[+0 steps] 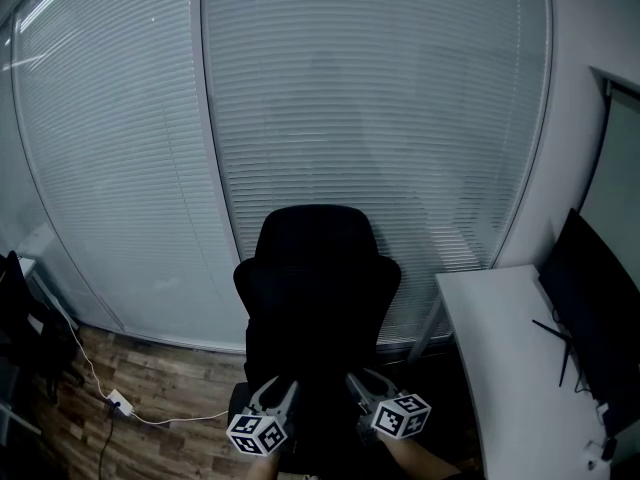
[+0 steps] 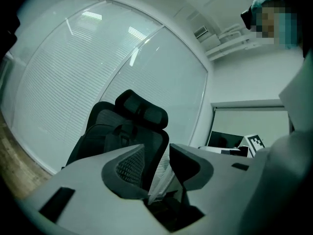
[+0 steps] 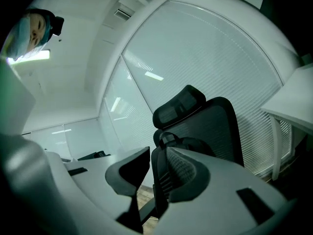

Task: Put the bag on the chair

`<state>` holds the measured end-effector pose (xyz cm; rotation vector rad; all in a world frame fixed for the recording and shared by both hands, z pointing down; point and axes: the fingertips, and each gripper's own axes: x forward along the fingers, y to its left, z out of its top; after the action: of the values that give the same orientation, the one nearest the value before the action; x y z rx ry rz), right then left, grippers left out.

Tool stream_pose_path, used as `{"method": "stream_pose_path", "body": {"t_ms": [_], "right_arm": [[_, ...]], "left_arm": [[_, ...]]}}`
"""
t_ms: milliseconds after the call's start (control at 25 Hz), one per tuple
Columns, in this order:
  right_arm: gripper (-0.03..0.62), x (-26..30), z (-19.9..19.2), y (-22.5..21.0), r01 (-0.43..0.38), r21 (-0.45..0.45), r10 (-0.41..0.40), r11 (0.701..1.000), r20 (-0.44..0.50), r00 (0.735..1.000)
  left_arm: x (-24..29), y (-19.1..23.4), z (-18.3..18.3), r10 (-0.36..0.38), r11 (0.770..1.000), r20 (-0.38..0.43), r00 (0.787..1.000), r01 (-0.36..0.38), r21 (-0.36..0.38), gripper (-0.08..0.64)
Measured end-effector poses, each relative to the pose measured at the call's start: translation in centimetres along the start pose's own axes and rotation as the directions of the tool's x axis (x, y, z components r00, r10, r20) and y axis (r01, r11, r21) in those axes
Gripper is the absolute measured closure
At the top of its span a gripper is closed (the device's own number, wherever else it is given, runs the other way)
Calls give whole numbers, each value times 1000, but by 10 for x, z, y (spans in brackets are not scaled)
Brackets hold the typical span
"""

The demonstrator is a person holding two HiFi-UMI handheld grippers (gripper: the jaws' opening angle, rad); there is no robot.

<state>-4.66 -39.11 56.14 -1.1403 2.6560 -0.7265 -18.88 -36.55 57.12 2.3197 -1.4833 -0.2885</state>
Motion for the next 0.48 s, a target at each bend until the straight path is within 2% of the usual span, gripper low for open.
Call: {"method": "stream_pose_path", "body": {"t_ms": [120,280,480], "right_arm": [[509,-20,3,7,-20,-30,20,999,8,1000],[525,-47,3,13,-38,-31,39,999,20,999],[534,-77,-3,25,-61,-29,62,998,24,998]], "left_arm": [[-14,-17,-4,15,1000,12,1000,-15,25,421],[-34,-41,-12,34,998,20,999,-35,56,485],[-62,-68,-20,36,997,38,999,-38,64,520]]}}
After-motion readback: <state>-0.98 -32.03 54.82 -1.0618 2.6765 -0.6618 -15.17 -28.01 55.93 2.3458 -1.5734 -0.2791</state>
